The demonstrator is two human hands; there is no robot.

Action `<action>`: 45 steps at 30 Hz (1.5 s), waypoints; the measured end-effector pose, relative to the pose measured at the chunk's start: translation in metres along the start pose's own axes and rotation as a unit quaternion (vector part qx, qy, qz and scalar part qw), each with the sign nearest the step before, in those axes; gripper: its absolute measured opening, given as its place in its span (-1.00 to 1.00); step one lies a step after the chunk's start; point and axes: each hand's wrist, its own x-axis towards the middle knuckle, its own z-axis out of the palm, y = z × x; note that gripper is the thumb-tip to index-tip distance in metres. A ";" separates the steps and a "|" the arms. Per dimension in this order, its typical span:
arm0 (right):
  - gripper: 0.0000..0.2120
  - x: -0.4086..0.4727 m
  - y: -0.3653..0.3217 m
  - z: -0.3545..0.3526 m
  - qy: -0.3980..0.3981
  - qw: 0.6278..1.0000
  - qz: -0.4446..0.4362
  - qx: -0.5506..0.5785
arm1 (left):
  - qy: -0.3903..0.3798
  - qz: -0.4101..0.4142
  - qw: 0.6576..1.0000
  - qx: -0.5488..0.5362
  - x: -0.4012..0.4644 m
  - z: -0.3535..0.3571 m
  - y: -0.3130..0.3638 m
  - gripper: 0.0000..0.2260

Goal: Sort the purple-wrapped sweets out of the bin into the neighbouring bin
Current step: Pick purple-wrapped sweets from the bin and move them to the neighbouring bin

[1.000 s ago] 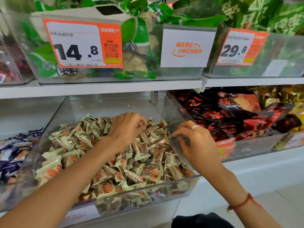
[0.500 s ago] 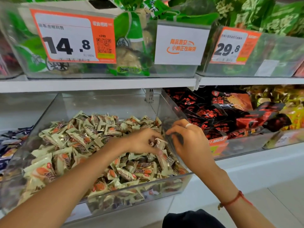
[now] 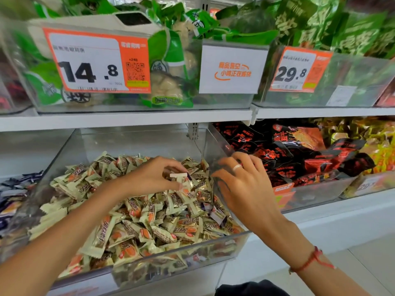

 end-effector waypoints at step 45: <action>-0.78 0.017 0.011 -0.042 -0.110 0.746 0.364 0.546 | 0.001 0.001 0.959 0.283 0.016 0.064 0.046 -0.81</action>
